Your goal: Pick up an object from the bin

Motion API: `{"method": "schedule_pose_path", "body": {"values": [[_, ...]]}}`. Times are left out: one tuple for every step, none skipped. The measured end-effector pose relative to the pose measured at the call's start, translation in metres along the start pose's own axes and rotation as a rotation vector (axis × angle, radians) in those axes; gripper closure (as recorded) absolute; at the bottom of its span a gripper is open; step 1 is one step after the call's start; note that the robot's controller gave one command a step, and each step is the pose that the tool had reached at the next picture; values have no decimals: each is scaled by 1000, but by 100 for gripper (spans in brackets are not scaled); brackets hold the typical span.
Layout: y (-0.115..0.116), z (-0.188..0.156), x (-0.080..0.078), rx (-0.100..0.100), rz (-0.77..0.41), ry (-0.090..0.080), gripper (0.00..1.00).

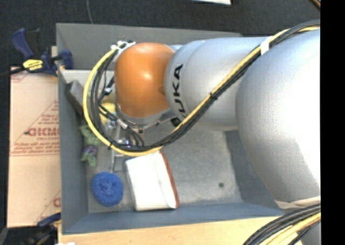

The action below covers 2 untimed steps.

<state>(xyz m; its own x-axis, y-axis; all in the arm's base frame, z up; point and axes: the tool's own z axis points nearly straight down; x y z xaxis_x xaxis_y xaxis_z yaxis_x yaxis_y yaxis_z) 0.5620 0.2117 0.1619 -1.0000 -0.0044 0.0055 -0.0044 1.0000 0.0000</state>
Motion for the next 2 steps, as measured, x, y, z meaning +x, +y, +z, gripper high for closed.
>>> {"method": "schedule_pose_path", "body": {"values": [[-1, -5, -2, -2, 5, -8, 0], [23, 92, 62, 3, -121, -11, 0]]}}
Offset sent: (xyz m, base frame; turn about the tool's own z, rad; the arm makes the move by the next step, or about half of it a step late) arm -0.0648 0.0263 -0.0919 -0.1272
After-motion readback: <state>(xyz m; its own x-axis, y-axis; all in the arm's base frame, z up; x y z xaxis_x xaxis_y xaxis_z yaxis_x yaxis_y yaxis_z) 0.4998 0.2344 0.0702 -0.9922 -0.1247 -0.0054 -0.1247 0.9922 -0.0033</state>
